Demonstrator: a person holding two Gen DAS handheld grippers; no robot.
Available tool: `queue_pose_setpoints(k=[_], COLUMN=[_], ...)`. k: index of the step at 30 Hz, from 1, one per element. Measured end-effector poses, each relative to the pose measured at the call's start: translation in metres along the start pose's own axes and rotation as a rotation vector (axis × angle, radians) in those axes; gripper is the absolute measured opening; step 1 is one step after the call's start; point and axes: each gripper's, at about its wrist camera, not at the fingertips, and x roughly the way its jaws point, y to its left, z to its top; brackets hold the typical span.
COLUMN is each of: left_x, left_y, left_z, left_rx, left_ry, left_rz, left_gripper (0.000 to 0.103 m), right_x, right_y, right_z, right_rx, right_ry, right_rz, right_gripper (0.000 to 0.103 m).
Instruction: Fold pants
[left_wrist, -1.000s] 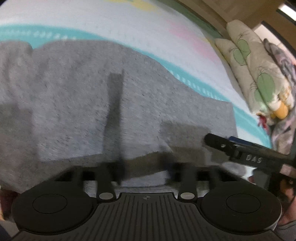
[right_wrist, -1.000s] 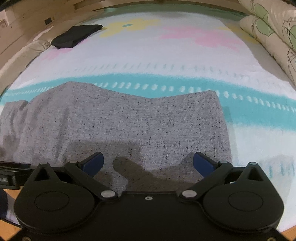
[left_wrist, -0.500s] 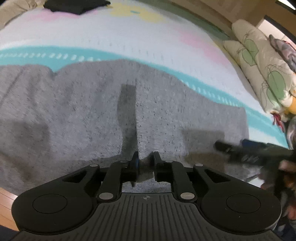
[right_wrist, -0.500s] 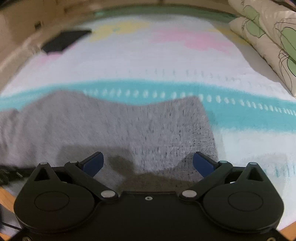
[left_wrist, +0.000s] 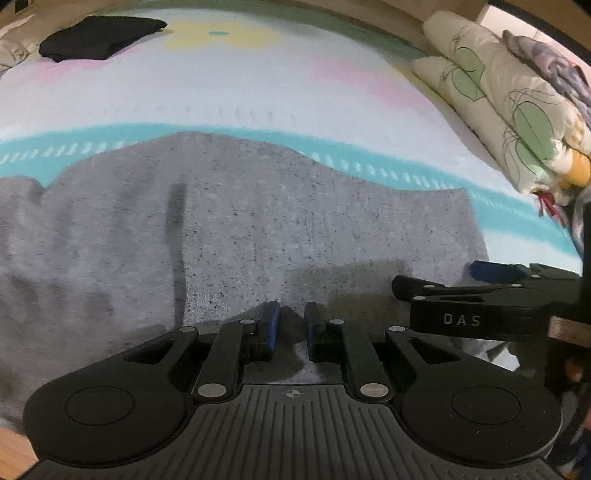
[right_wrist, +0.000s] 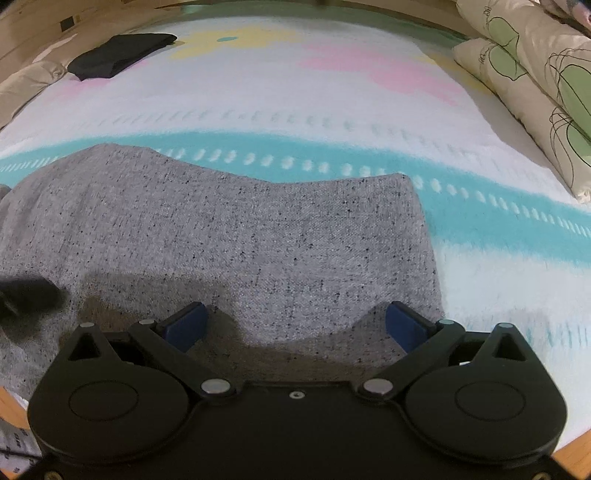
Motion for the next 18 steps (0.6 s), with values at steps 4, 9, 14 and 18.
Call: queue_pose_setpoints(k=[4, 9, 14, 18], left_x=[0.001, 0.0022, 0.0056, -0.0015], left_y=[-0.0068, -0.0009, -0.0032, 0.0012], left_z=[0.0032, 0.0043, 0.0073, 0.0092], left_rx=[0.044, 0.017, 0.008, -0.005], left_ry=[-0.002, -0.005, -0.005, -0.019], left_rz=[0.015, 0.001, -0.008, -0.002], left_gripper=[0.015, 0.015, 0.015, 0.015], right_x=[0.0009, 0.0003, 0.0002, -0.0001], right_y=[-0.0006, 0.0038, 0.0022, 0.0018], right_z=[-0.0005, -0.0003, 0.0009, 0.0013], right_rx=[0.004, 0.018, 0.045, 0.054], right_ry=[0.0, 0.001, 0.011, 0.017], right_rz=[-0.001, -0.028, -0.025, -0.023], right_gripper=[0.102, 0.102, 0.102, 0.102])
